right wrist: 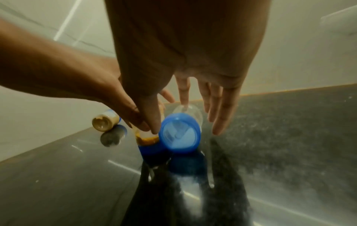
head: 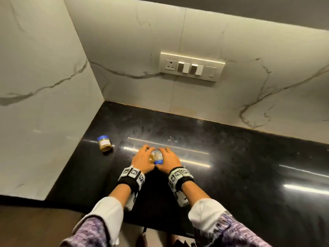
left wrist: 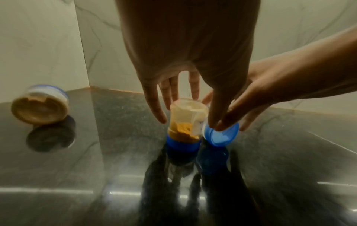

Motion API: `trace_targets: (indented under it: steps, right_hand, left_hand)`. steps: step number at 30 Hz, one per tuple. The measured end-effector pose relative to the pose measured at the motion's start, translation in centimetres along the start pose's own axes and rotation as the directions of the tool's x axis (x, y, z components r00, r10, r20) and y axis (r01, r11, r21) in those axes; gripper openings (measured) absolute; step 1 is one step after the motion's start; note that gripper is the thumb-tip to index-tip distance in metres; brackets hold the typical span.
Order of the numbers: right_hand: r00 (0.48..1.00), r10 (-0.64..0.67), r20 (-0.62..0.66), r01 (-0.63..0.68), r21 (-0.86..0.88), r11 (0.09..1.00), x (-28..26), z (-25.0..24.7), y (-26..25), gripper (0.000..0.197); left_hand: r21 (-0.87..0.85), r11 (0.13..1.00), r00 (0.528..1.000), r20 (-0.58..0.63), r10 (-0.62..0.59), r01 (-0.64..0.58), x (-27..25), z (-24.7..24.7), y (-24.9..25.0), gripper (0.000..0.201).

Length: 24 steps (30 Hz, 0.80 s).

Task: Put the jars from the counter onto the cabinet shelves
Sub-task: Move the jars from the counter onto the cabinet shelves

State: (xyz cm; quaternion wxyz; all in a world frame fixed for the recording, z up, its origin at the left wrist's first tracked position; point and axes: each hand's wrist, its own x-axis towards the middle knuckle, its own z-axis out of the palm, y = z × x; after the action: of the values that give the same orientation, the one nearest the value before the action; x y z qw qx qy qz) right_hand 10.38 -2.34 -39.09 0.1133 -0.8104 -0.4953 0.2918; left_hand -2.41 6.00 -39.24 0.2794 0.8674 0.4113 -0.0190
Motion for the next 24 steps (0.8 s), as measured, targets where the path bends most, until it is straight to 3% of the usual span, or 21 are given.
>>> trace_targets:
  steps: [3,6,7,8,10,13,15,16,18,20,22,24]
  right_hand:
    - [0.999,-0.016,0.034,0.016,0.02,1.0,1.0,1.7,0.3,0.069]
    - [0.998,0.063,0.014,-0.064,0.13,0.989,0.9,2.0,1.0,0.072]
    - [0.993,0.119,0.006,-0.118,0.214,0.97,0.8,1.7,1.4,0.071]
    - [0.983,0.183,0.005,-0.175,0.31,0.934,0.7,1.3,1.9,0.067]
    - [0.951,0.308,0.014,-0.268,0.531,0.804,0.1,0.1,2.8,0.059]
    - [0.93,0.366,0.045,-0.244,0.819,0.519,-1.4,-2.5,3.9,0.031]
    - [0.94,0.319,0.121,-0.24,0.898,0.368,-3.2,-4.6,3.9,0.006]
    - [0.943,0.301,0.143,-0.244,0.912,0.331,-4.2,-5.5,3.8,0.013]
    - [0.958,0.263,0.114,-0.205,0.912,0.354,-6.1,-7.3,3.4,0.033]
    - [0.977,0.212,0.016,-0.104,0.905,0.413,-7.9,-9.2,3.0,0.03]
    - [0.979,0.166,-0.117,0.021,0.873,0.488,-9.8,-11.5,2.8,0.031]
    - [0.959,0.143,-0.245,0.132,0.833,0.537,-12.1,-14.6,2.8,0.036]
  left_hand:
    - [-0.019,0.998,0.998,-0.001,-0.055,0.055,0.5,1.3,-0.4,0.051]
    - [-0.341,0.93,0.983,-0.071,-0.172,0.138,0.3,1.7,-1.8,0.043]
    - [-0.526,0.832,0.967,-0.07,-0.246,0.174,0.1,1.5,-2.4,0.046]
    - [-0.711,0.671,0.943,-0.035,-0.331,0.209,-0.2,1.1,-2.9,0.05]
    - [-0.929,0.277,0.895,0.107,-0.433,0.245,-1.0,0.2,-3.4,0.055]
    - [-0.963,-0.18,0.895,0.254,-0.366,0.2,-2.7,-1.1,-2.9,0.041]
    - [-0.898,-0.403,0.921,0.297,-0.251,0.179,-4.2,-2.0,-1.3,0.029]
    - [-0.861,-0.47,0.928,0.317,-0.197,0.194,-4.9,-2.3,-0.2,0.027]
    - [-0.829,-0.498,0.932,0.349,-0.1,0.257,-6.0,-3.0,2.4,0.033]
    - [-0.85,-0.414,0.938,0.345,0.029,0.325,-6.7,-3.6,5.2,0.048]
    - [-0.909,-0.218,0.929,0.319,0.186,0.356,-7.4,-4.8,7.9,0.063]
    - [-0.954,-0.017,0.907,0.281,0.313,0.301,-7.9,-6.2,10.8,0.068]
